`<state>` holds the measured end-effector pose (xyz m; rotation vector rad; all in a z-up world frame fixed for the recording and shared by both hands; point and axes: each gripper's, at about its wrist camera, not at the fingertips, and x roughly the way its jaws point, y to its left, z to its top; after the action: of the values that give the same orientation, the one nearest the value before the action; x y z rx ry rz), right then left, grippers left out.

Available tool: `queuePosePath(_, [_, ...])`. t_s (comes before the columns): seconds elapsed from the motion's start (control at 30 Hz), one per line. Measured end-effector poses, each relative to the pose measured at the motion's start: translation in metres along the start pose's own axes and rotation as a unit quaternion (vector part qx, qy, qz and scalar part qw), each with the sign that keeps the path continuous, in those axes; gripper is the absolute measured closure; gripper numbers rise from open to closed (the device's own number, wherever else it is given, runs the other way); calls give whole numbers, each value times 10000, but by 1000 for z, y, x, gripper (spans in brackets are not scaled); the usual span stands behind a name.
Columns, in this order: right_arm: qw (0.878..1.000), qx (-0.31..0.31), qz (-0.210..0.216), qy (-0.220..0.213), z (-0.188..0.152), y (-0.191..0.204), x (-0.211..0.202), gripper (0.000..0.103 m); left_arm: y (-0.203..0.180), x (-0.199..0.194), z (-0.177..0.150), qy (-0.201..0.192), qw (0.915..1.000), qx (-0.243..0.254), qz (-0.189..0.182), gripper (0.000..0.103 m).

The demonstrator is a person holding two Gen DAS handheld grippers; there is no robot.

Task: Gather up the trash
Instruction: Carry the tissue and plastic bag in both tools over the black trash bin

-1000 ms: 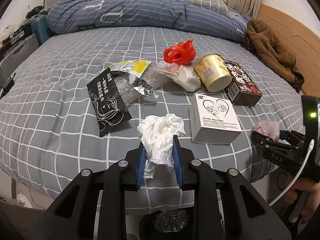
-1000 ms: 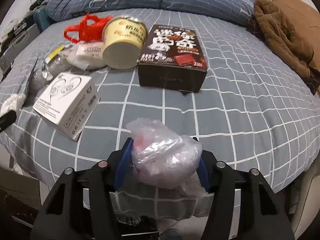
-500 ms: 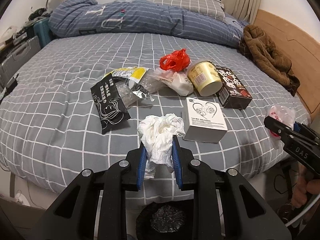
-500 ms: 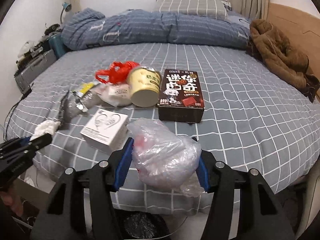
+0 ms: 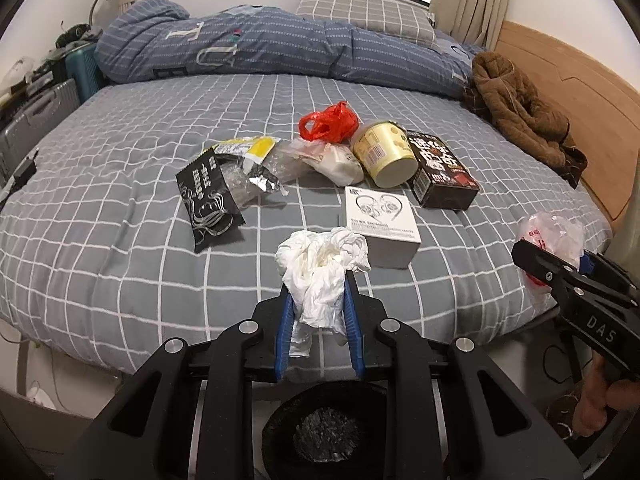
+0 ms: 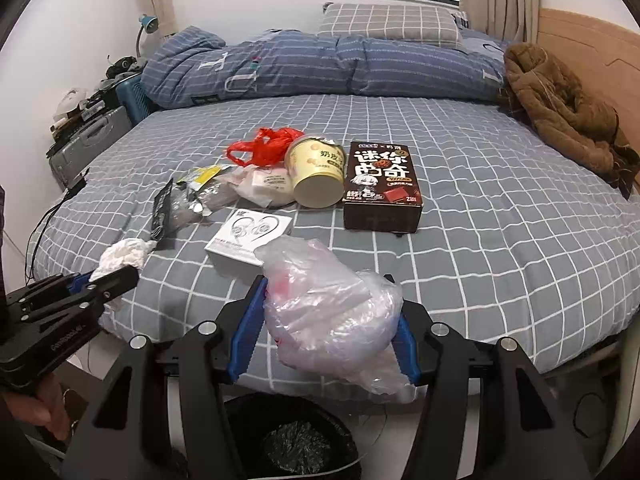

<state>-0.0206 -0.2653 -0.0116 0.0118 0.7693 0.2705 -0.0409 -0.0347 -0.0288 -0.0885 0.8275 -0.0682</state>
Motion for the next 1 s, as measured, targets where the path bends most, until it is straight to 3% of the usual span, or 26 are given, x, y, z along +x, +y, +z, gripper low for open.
queuePosePath(0.4, [9999, 2, 124, 86, -22, 12, -13, 49, 2, -14, -24, 32, 9999, -89, 118, 80])
queuePosePath(1.0, [9983, 21, 189, 549, -72, 26, -18, 49, 6, -17, -79, 456, 9988, -137, 110, 80])
